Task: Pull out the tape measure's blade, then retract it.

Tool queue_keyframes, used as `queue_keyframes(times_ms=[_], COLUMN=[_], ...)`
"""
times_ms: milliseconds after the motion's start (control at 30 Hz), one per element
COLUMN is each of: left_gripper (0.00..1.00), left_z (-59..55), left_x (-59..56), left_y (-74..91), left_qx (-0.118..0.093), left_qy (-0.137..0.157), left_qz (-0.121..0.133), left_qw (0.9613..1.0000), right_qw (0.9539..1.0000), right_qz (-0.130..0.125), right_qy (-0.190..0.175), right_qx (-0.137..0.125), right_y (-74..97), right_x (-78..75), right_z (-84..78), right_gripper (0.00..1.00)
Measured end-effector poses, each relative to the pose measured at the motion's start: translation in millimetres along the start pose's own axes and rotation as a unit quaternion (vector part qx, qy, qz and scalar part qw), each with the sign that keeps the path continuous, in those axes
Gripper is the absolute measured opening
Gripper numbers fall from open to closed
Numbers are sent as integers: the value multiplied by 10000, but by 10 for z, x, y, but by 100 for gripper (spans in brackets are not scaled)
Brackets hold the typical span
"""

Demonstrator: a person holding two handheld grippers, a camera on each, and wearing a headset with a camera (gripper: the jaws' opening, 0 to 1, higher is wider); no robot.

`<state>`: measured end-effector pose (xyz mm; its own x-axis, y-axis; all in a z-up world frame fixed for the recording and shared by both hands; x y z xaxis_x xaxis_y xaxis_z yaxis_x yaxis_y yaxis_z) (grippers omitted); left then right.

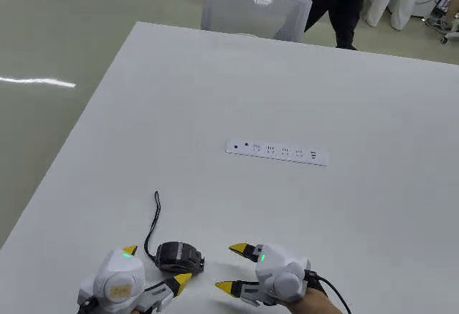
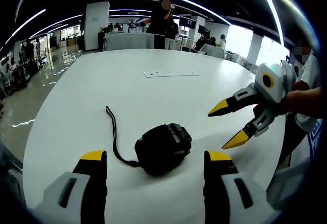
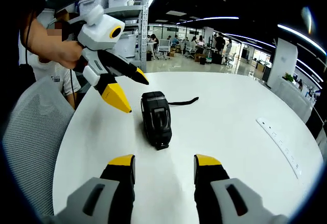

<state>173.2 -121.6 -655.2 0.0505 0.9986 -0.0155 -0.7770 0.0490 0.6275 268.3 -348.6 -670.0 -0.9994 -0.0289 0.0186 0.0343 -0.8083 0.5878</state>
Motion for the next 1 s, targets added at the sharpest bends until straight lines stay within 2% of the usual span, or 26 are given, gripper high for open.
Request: queue_keyframes(times_ms=[67, 200, 267, 333, 467, 667, 933, 1000], left_gripper=[77, 79, 81, 83, 87, 91, 97, 98], left_z=[-11, -30, -53, -76, -110, -119, -200, -220], left_x=[40, 88, 116, 150, 214, 265, 278, 270], left_y=[39, 122, 166, 214, 291, 427, 590, 641], left_qx=[42, 110, 96, 122, 114, 62, 55, 43], left_qy=[-127, -307, -472, -575, -576, -673, -774, -814], left_qz=[-98, -277, -377, -432, -584, -607, -632, -629], left_qw=[9999, 9991, 9981, 9973, 9966, 9959, 9950, 9947], right_qw=[9997, 9984, 9972, 9946, 9913, 9838, 9749, 9710], right_qz=[-162, -446, -587, -730, -972, -1306, -1624, -1715], right_qy=[-203, -359, -465, -730, -877, -1201, -1495, -1623], right_qx=[31, -4, 5, -73, -142, -255, -295, -363], right_y=[72, 225, 309, 400, 556, 762, 971, 1032], right_x=[28, 88, 118, 155, 235, 415, 650, 706], right_z=[-42, -94, -143, -169, -198, -272, -357, -362], right_gripper=[49, 51, 53, 55, 62, 75, 82, 83])
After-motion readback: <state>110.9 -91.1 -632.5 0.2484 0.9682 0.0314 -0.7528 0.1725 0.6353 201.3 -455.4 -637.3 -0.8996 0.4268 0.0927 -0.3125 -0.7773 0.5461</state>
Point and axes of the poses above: the centre of the closed fingertips' face, and the gripper's own axes: y roughly backward along the fingers, x roughly to its left, z roughly out of its top, the point moved 10 cm from there along y, roughly backward along the fingers, and after that the axes turned 8 degrees about z, right-handed, at the moved point
